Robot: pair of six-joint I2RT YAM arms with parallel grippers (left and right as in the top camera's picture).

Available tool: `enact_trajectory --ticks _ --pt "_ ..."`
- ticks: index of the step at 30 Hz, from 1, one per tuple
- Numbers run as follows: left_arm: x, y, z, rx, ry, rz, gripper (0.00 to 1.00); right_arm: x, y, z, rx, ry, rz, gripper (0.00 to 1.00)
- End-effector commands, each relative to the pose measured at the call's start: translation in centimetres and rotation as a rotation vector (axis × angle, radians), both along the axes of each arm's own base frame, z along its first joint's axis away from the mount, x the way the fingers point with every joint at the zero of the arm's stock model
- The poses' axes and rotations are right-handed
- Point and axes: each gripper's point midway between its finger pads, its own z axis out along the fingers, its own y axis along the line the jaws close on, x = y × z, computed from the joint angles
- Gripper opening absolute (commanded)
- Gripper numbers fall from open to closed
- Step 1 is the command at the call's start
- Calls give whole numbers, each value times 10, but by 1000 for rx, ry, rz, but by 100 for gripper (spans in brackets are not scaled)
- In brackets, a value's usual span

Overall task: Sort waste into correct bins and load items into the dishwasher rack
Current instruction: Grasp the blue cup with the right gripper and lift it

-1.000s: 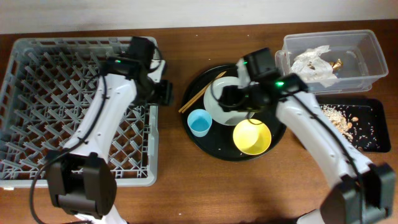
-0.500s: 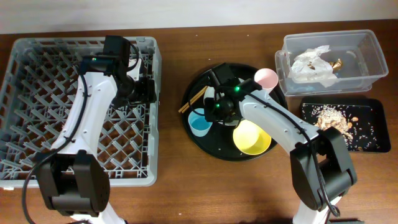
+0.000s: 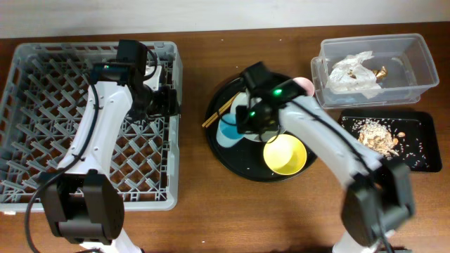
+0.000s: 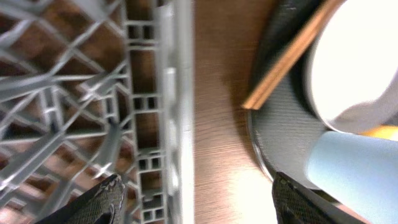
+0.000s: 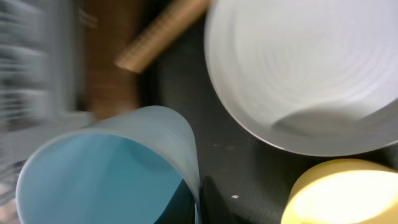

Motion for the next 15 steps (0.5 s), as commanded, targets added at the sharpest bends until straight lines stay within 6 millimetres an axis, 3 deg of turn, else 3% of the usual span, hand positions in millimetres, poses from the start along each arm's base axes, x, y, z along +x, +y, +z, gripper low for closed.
enact_trajectory --ticks 1,3,5,10,15 --pt "0 -53 36 -331 -69 -175 81 -5 -5 95 225 -174 104 4" --pt "-5 -77 66 -567 -114 -272 82 -13 -11 127 345 -226 167 4" --pt "-10 -88 96 -765 -166 -348 83 -17 -14 146 444 -260 229 4" --pt "-23 -80 171 -1195 -325 -473 84 -24 -11 180 725 -355 419 4" --pt "-26 -80 170 -1211 -263 -427 92 -22 -4 183 836 -433 513 4"
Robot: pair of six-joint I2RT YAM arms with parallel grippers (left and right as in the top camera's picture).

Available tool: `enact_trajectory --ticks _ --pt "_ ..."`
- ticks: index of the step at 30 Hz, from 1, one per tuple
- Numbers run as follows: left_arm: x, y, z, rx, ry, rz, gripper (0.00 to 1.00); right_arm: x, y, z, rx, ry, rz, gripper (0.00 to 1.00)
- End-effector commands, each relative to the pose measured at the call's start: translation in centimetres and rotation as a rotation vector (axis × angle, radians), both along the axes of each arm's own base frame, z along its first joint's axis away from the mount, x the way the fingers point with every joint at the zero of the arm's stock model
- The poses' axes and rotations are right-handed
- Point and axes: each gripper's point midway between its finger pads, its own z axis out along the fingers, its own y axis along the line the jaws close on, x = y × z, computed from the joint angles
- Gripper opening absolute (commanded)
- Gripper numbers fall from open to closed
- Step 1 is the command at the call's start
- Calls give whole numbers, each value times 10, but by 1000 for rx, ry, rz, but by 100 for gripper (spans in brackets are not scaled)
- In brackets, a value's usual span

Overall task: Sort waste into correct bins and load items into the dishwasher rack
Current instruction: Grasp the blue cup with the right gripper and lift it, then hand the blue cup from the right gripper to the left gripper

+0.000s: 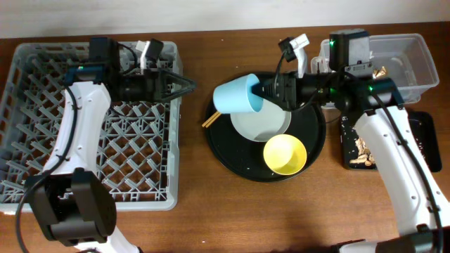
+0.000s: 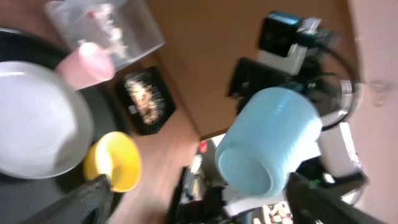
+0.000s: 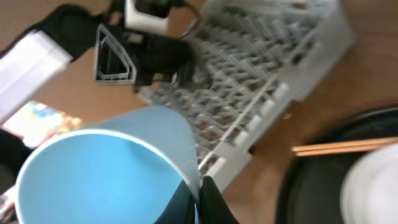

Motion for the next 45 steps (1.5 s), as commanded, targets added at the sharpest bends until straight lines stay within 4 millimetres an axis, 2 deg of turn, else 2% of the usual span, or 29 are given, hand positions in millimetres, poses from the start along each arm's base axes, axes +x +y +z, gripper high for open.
enact_trajectory --ticks 1,3,10,11,13,17,18,21,27,28,31,32,38,41,45 --pt "-8 -6 24 -100 -4 -42 93 -11 8 3 98 -17 106 4" --pt "-11 -10 24 -101 12 -53 93 -3 9 0 110 -19 98 4" --pt "-31 -50 24 -100 9 -164 89 15 28 -10 134 -29 124 5" --pt "-33 -53 24 -100 10 -172 89 18 30 -13 126 -18 109 4" --pt "-35 -55 24 -100 10 -181 82 23 35 -17 122 -14 102 4" --pt "-36 -56 24 -100 10 -183 80 26 42 -23 124 -8 114 4" --pt "-36 -56 24 -100 10 -183 78 26 43 -26 119 -3 112 4" --pt "-35 -56 24 -100 12 -183 59 35 44 -30 90 -5 63 4" --pt "-36 -56 24 -100 16 -183 47 37 45 -31 81 -15 51 4" --pt "-36 -56 24 -100 15 -183 46 36 46 -31 81 -15 54 8" --pt "-36 -56 24 -100 15 -183 32 34 50 -31 81 -15 65 54" --pt "-36 -56 24 -100 14 -183 26 34 50 -31 81 -14 65 75" --pt "-28 -48 23 -91 -22 -158 24 40 38 -29 87 -13 38 89" --pt "-17 -36 18 -56 -50 -114 24 53 3 -21 111 -5 -30 93" --pt "0 -18 -5 81 -55 -26 24 65 -49 -17 122 26 -141 96"
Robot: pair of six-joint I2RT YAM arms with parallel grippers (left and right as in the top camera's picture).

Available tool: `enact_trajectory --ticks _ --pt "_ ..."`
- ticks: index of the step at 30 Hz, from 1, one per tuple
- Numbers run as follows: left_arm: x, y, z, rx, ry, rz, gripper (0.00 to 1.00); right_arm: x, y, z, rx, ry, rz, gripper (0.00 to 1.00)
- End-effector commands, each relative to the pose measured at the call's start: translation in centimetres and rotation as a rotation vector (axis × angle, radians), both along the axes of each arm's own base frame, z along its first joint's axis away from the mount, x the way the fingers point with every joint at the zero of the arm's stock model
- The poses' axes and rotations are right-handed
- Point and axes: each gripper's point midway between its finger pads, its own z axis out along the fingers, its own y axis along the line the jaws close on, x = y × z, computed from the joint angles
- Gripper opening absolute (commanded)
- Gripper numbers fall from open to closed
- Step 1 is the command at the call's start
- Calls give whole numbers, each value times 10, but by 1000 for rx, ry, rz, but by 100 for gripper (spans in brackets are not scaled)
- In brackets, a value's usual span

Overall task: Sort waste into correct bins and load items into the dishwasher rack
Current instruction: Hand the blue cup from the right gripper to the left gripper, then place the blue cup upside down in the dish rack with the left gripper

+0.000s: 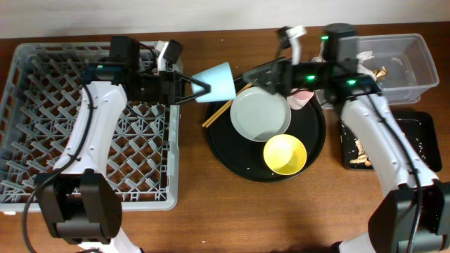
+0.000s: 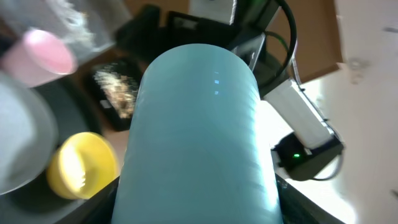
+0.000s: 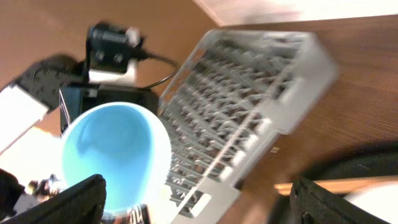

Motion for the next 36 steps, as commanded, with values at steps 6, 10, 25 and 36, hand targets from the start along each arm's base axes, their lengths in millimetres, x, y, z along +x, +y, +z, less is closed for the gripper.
enact_trajectory --ticks 6,10,25,36 --pt "45 61 -47 513 -70 275 23 -5 -74 -37 -116 182 -190 97" --pt "58 120 -47 938 -105 454 23 -17 -82 -81 -330 307 -271 97" --pt "-23 181 -74 1424 321 519 23 -35 -71 -117 -599 365 -296 98" --pt "-53 162 -125 1632 396 436 21 -38 -75 -120 -622 381 -303 98"
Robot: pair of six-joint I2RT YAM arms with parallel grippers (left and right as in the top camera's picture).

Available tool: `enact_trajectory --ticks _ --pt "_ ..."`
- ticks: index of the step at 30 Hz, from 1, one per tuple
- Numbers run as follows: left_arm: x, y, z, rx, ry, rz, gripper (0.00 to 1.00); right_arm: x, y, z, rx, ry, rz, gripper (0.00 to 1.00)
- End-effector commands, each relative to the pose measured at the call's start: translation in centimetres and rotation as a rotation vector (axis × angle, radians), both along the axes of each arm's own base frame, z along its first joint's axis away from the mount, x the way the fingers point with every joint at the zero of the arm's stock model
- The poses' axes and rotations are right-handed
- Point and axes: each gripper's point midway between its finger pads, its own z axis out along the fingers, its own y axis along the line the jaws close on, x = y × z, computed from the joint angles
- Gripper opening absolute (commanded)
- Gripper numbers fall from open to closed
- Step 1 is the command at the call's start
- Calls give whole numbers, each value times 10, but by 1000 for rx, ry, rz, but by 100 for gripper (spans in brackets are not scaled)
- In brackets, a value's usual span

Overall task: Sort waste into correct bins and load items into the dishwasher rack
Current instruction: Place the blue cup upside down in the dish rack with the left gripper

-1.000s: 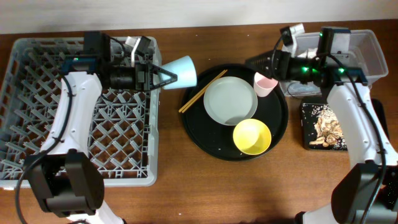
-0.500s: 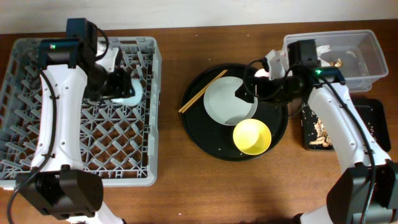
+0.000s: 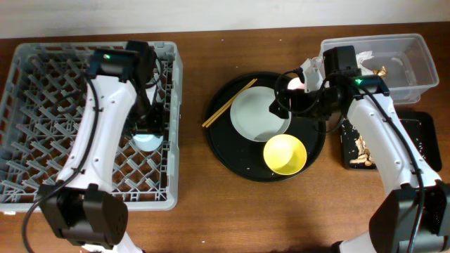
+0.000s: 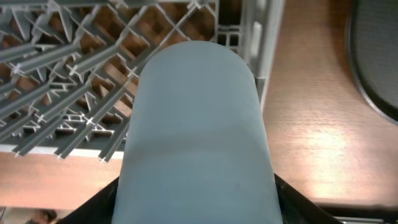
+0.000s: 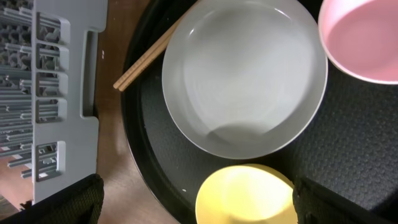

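The light blue cup (image 4: 199, 130) is held by my left gripper (image 3: 148, 131), which is shut on it. The cup points down over the right part of the grey dishwasher rack (image 3: 42, 91); its pale end (image 3: 146, 141) shows among the grid. My right gripper (image 3: 283, 105) hangs open and empty over the round black tray (image 3: 228, 151). On the tray lie a white plate (image 5: 242, 74), a yellow bowl (image 5: 245, 196), a pink cup (image 5: 360, 37) and wooden chopsticks (image 5: 149, 56).
A clear bin (image 3: 408, 49) with crumpled wrappers stands at the back right. In front of it lies a flat black tray (image 3: 415, 151) with food scraps. Bare wood separates the rack's right wall (image 5: 93, 106) from the round tray.
My left gripper has moved with the blue cup from the gap between rack and tray to over the rack's right part, the cup now pointing down. The open right gripper has drawn back over the tray.
First my right gripper was shut on the blue cup on the tray, the left open at the rack's edge. Then the right held the cup up toward the open left gripper. Later the left gripper held it and the right was open. Now the cup is over the rack.
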Motion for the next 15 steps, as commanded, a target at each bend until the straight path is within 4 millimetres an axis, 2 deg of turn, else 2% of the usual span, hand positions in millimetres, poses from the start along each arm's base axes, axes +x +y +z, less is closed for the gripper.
enact_trajectory --ticks 1,6,11,12,13,15 --pt "-3 10 -20 58 -4 44 21 -3 -1 7 -12 -21 3 98" --pt "12 5 -49 35 -56 46 21 -4 -1 7 -16 -19 2 97" --pt "12 5 -50 33 -52 46 22 -4 -2 7 -19 -19 0 98" --pt "11 5 -51 34 -49 46 27 -4 -3 6 -22 -17 -1 97" --pt "10 5 -51 35 -46 46 43 -4 -3 6 -23 -17 -1 97" --pt "7 5 -52 37 -34 45 62 -4 -3 6 -23 -17 -1 98"
